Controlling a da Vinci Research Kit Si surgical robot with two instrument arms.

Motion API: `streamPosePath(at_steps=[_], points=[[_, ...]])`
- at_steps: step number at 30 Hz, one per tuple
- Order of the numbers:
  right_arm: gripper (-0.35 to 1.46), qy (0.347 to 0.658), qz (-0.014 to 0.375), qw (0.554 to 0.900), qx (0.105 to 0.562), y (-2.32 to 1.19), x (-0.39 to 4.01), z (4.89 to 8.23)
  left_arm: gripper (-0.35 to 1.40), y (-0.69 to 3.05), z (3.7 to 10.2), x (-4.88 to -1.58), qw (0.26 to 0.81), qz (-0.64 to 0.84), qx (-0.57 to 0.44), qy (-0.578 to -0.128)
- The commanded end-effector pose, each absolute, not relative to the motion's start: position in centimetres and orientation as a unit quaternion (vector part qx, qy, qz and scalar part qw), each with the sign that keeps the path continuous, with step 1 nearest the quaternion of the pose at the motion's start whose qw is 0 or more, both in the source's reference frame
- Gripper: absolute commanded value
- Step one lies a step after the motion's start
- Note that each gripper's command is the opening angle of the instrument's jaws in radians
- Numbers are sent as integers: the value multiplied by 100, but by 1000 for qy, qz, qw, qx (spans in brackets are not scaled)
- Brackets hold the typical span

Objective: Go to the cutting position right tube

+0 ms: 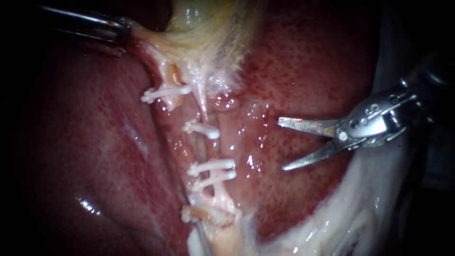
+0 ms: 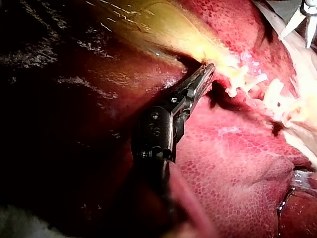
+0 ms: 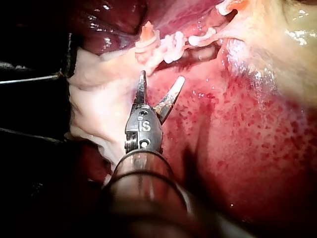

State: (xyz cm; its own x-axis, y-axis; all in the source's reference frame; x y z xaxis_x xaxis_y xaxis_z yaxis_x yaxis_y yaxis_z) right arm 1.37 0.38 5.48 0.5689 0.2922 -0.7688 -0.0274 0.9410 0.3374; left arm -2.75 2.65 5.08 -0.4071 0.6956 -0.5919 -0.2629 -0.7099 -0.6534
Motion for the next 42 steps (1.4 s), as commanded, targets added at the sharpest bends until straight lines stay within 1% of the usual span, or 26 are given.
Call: streamPosePath(at_steps=[1,5,11,14,18,24,28,32,36,40,42], points=[[141,457,91,871,154,37,142,550,-35,265,508,-275,297,804,-457,-238],[141,454,122,860,198,32,158,559,-35,264,508,-277,298,804,-456,-237],[141,438,164,843,264,23,178,581,-35,261,503,-279,302,802,-456,-237],[141,432,176,836,288,20,188,595,-35,260,500,-281,303,802,-456,-237],[141,425,184,830,311,15,203,613,-35,258,498,-282,301,803,-457,-235],[141,415,182,824,340,10,223,637,-35,259,498,-282,301,803,-457,-235],[140,419,182,815,356,9,233,645,-35,260,499,-281,301,803,-457,-235],[140,437,177,798,375,9,238,647,-35,261,498,-280,301,803,-457,-236],[133,467,149,772,405,8,238,646,-35,261,498,-280,301,803,-457,-236],[126,492,130,746,430,10,241,647,-35,261,498,-280,301,803,-457,-236],[126,501,126,738,435,10,245,647,-35,261,498,-280,301,803,-457,-236]])
